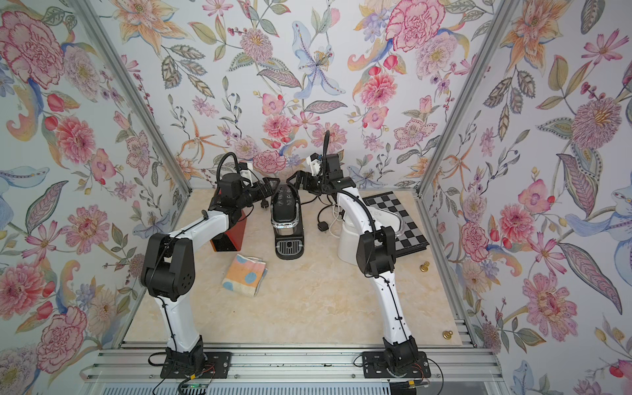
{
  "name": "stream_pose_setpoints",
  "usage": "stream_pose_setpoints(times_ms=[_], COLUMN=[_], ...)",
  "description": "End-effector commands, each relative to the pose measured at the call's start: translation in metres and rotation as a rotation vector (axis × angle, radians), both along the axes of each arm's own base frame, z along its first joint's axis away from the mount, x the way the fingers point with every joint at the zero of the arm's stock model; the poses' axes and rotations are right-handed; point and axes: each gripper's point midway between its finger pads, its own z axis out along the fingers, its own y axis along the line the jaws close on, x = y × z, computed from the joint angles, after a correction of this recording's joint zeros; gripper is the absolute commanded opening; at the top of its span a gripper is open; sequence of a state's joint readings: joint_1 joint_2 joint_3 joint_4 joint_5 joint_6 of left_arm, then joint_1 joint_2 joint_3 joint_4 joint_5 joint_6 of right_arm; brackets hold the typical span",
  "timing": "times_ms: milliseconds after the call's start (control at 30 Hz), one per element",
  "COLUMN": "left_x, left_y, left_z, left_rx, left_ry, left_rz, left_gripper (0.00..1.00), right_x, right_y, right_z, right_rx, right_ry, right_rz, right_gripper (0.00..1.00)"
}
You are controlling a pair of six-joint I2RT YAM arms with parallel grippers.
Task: Wipe the surface of a coffee machine
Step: Move the coffee machine to the center of the board.
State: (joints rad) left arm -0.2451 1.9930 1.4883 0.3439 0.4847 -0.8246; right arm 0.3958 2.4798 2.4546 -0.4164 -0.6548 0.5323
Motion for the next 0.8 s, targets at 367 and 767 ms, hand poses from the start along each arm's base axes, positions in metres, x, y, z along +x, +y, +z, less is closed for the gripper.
stream_pose_setpoints(times_ms=[367,767], left_x=[-0.042,-0.086], left_y=[-0.039,-0.050], left_z=[0.006,0.017], left_rx=[-0.132,-0.164], left_ry=[-0.030,-0.043], left_rz=[-0.166,-0.194], left_gripper=[0.99,0.99], right_x=[-0.050,-0.110], right_y=[0.033,0.026], right_z=[-0.018,-0.030], right_rx=[0.005,-0.107], right_ry=[0.077,0.101], right_rz=[0.136,0.151], right_gripper=[1.00,1.00])
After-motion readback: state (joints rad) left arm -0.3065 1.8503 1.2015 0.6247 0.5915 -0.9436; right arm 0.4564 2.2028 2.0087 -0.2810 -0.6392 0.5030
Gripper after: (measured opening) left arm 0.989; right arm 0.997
